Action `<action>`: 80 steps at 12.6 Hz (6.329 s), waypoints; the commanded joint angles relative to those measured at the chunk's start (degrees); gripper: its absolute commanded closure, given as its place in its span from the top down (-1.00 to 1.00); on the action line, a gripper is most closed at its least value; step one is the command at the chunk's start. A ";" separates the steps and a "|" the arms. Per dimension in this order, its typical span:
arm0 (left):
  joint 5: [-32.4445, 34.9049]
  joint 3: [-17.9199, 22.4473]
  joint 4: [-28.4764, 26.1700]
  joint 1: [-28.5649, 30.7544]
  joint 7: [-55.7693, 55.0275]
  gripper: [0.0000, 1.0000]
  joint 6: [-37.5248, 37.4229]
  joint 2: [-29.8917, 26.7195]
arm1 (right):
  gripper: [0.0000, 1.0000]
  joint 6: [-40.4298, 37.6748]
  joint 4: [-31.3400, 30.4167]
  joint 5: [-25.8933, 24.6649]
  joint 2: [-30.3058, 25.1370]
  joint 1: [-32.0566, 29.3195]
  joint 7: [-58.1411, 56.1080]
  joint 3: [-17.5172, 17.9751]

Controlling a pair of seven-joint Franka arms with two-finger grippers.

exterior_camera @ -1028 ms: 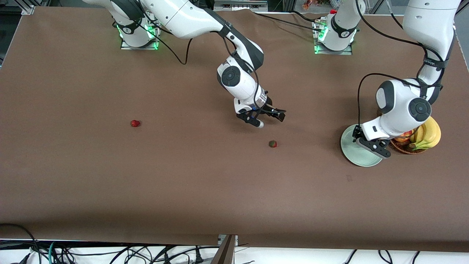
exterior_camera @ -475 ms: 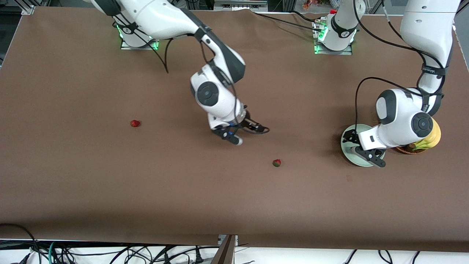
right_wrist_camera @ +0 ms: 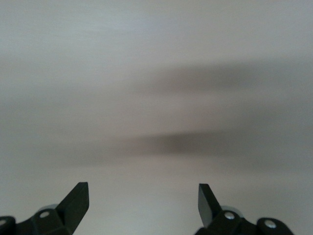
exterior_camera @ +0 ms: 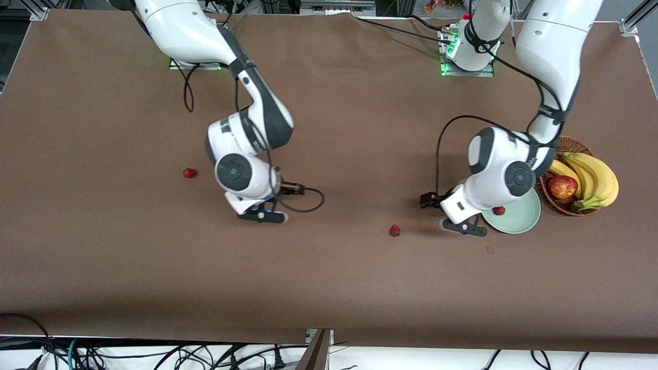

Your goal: Collect all strawberries into plate

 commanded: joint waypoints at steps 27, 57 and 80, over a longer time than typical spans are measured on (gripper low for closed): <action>8.08 0.99 11.59 2.69 10.26 -0.95 -3.03 6.22 | -0.14 20.73 -43.66 2.39 -15.43 0.54 -43.80 -17.23; -1.94 10.84 10.71 3.95 28.61 1.00 -15.81 0.93 | 0.99 43.68 4.06 9.43 10.85 16.36 42.17 9.14; 32.34 -13.95 -4.92 -7.83 -46.65 1.00 5.36 3.92 | 0.99 -20.14 -17.21 -5.48 -37.92 14.09 -2.91 -22.44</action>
